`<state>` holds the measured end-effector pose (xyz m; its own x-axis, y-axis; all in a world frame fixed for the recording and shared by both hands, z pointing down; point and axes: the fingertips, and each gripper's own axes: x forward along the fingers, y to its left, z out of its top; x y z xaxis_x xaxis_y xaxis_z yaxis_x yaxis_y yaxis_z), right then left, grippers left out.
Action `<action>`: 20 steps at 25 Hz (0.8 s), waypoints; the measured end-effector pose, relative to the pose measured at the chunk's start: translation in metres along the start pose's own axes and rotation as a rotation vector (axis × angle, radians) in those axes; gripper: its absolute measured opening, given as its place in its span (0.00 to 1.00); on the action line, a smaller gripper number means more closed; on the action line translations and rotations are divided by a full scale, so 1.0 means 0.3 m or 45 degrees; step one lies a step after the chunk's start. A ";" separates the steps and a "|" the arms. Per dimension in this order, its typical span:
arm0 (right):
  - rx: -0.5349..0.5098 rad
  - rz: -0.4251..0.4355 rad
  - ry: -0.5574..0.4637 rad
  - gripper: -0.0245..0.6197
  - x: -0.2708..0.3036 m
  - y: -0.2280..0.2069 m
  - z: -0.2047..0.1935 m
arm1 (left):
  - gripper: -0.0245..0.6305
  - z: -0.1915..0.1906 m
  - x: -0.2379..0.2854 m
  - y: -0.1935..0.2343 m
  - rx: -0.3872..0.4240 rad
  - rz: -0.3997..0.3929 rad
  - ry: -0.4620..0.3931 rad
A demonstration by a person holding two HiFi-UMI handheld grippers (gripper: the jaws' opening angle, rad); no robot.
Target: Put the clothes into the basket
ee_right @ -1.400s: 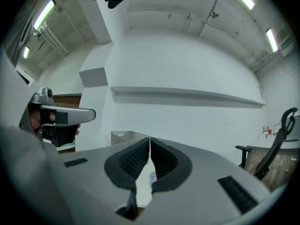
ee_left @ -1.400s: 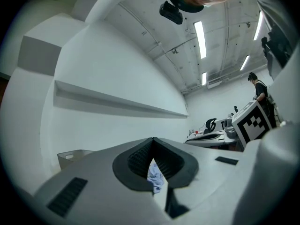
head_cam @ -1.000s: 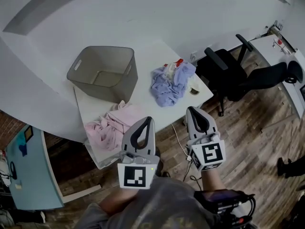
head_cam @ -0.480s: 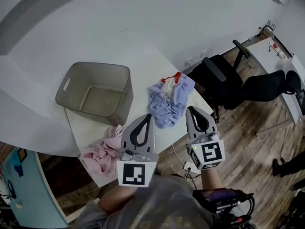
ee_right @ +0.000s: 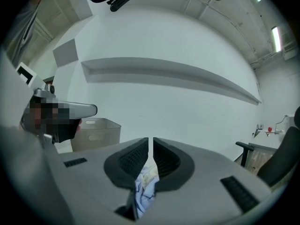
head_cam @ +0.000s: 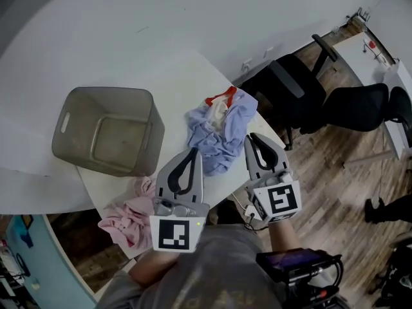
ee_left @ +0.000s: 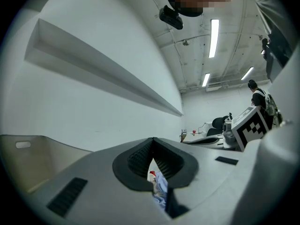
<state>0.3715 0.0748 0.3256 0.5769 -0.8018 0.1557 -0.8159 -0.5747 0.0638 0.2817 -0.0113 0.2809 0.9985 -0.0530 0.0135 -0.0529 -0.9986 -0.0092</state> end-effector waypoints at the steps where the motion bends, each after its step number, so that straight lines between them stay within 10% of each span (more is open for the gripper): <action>1: 0.012 0.010 0.023 0.08 0.021 -0.009 -0.027 | 0.05 -0.018 0.017 0.000 -0.009 0.006 0.014; 11: 0.092 0.167 0.191 0.27 0.233 -0.069 -0.310 | 0.05 -0.215 0.203 0.056 -0.079 0.101 0.150; 20: 0.034 0.276 0.436 0.86 0.406 -0.063 -0.597 | 0.05 -0.387 0.319 0.110 -0.139 0.155 0.267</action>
<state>0.4503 0.0173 0.5199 0.3417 -0.8067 0.4822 -0.9134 -0.4059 -0.0319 0.3739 -0.0503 0.3981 0.9606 -0.1617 0.2260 -0.1847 -0.9791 0.0847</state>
